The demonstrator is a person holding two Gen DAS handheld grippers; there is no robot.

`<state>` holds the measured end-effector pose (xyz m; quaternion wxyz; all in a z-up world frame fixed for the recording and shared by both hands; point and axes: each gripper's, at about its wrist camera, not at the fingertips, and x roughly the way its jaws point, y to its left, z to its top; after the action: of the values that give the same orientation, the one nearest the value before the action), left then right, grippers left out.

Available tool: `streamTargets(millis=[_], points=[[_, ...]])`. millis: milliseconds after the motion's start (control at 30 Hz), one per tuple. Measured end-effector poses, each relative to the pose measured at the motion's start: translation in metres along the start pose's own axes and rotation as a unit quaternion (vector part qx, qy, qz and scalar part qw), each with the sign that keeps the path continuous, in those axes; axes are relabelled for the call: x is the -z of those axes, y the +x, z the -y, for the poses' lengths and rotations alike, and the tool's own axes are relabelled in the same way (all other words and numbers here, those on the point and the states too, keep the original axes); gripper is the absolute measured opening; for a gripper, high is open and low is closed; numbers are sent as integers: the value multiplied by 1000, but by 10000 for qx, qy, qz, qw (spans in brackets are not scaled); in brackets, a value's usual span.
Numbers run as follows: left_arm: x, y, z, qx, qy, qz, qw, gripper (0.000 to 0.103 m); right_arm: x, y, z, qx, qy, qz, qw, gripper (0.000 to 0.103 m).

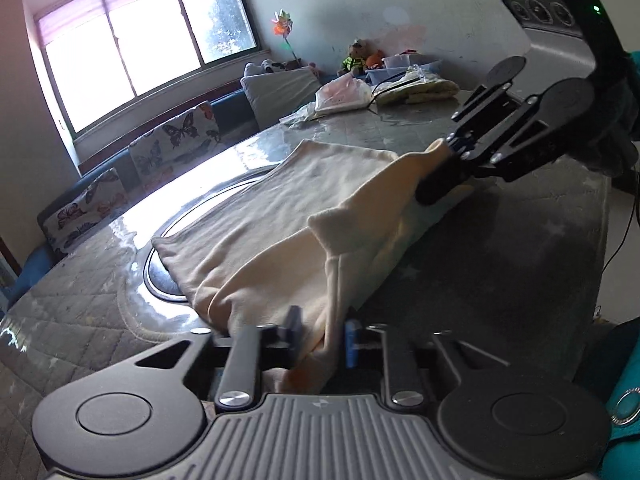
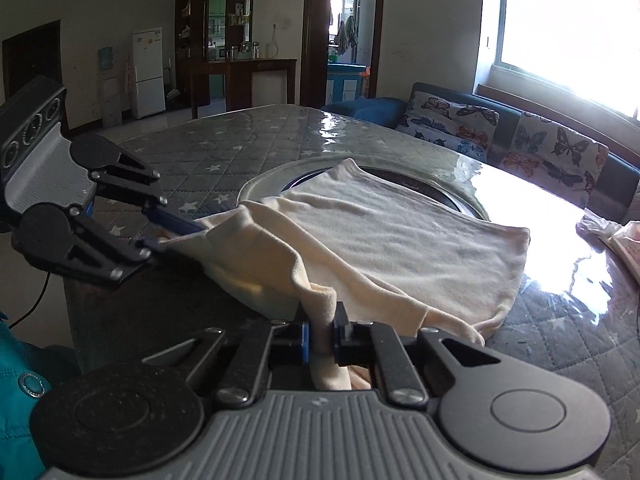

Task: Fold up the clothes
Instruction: 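Grasp the shirt edge with the right gripper and lift it up, then fold the lifted shirt half over the rest with the right gripper and release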

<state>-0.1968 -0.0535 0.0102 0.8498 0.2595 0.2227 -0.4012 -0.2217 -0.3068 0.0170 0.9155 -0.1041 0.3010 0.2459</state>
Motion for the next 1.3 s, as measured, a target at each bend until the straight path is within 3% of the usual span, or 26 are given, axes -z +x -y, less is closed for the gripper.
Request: streamTargets(millis=[100,367,667,767,1100,1300], points=[[0,-8,-4,4,-93,95,9999,9,0,-5,-4,-18,-2,91,10000,8],[-2,-42,-1,72,-57,250,9996,7,-8,-33,-16,-175,-95,328,9993,7],[3,-113,12,502,-3,182,9986,7,-23,-89,-47,-938,-158,125,9954,7],[3,-125,12,470,32,196,9987,7,-30,-94,-51,-1047,-174,83,9943,7],[-22,-77,-31,127,-208,440,9987,8,-66,-65,-6,-805,8,260,9964,7],[-43,-21,-60,-60,-407,227,9989,8,-89,-18,34,-535,116,155,9984,7]])
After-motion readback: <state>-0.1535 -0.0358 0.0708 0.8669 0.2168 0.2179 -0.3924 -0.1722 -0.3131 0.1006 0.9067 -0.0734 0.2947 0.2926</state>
